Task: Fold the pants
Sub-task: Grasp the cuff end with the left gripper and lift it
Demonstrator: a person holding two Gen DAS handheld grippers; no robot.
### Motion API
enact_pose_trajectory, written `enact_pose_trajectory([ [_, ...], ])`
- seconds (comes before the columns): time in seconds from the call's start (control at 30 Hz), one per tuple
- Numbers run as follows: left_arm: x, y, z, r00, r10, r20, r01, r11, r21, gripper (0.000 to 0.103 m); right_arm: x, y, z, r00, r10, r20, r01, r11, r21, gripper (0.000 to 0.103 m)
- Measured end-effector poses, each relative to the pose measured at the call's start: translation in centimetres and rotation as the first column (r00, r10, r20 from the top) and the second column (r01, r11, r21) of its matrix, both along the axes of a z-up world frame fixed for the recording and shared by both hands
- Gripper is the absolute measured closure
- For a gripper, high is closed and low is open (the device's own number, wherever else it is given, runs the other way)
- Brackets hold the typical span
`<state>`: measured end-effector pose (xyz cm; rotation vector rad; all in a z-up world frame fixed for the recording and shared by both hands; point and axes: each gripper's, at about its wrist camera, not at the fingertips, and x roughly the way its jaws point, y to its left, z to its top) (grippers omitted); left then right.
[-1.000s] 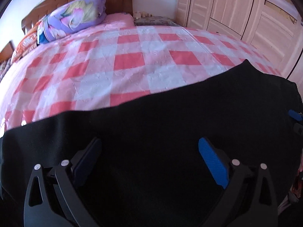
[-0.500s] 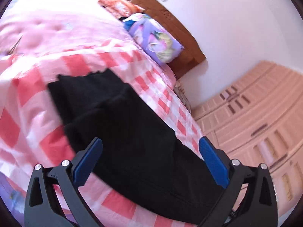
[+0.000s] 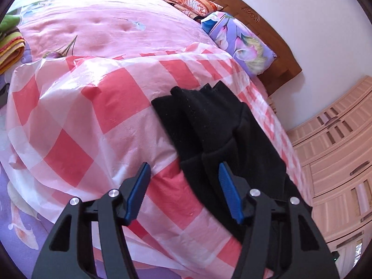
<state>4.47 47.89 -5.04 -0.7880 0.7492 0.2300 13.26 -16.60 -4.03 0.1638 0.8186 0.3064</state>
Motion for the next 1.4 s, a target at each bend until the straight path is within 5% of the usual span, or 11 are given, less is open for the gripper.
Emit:
enact_pose_trajectory([
  [0.17, -1.8, 1.4, 0.0, 0.993, 0.078, 0.092, -0.069, 0.993, -0.091, 0.058, 0.0, -0.2, 0.0, 1.0, 0.0, 0.002, 0.0, 1.0, 0.012, 0.004],
  [0.33, -0.9, 0.7, 0.1, 0.999, 0.021, 0.039, -0.021, 1.0, -0.001, 0.062, -0.1, -0.2, 0.0, 1.0, 0.001, 0.001, -0.001, 1.0, 0.007, 0.004],
  [0.5, 3.1, -1.6, 1.8, 0.995, -0.05, -0.082, 0.063, 0.983, 0.171, 0.062, -0.1, 0.0, 0.0, 1.0, 0.001, 0.0, -0.001, 1.0, 0.001, 0.004],
  [0.67, 4.9, -0.3, 1.0, 0.994, -0.067, -0.083, 0.072, 0.996, 0.055, 0.054, -0.1, 0.0, 0.0, 1.0, 0.001, 0.001, -0.001, 1.0, 0.007, 0.004],
  [0.77, 3.7, 1.2, -1.0, 0.999, -0.041, -0.004, 0.04, 0.997, -0.07, 0.05, -0.1, -0.1, 0.0, 1.0, 0.002, 0.001, -0.002, 1.0, 0.011, 0.004],
  [0.87, 2.7, 0.6, -1.0, 0.999, -0.031, 0.025, 0.032, 0.998, -0.052, 0.051, -0.1, -0.1, 0.0, 1.0, 0.001, 0.001, -0.001, 1.0, 0.012, 0.004],
  [0.93, 2.8, 0.2, -1.1, 0.996, -0.064, 0.06, 0.067, 0.996, -0.051, 0.066, 0.0, -0.1, 0.0, 1.0, 0.001, 0.0, -0.001, 1.0, 0.012, 0.004],
  [1.07, 3.2, 1.0, -2.4, 0.983, -0.092, 0.158, 0.115, 0.984, -0.14, 0.067, 0.0, -0.1, 0.0, 1.0, 0.001, 0.0, -0.001, 1.0, 0.007, 0.004],
  [1.2, 2.5, 0.7, -1.4, 0.976, -0.059, 0.211, 0.079, 0.993, -0.089, 0.085, -0.1, 0.0, 0.0, 1.0, 0.002, -0.001, -0.002, 1.0, 0.005, 0.004],
  [1.33, 1.1, 0.5, 3.3, 0.952, -0.037, 0.302, 0.022, 0.998, 0.053, 0.09, -0.1, 0.0, 0.0, 1.0, 0.002, 0.0, -0.002, 1.0, 0.005, 0.004],
  [1.4, 1.2, 0.7, 3.8, 0.959, -0.045, 0.28, 0.027, 0.997, 0.067, 0.09, -0.1, -0.1, 0.0, 1.0, 0.002, 0.001, -0.002, 1.0, 0.012, 0.004],
])
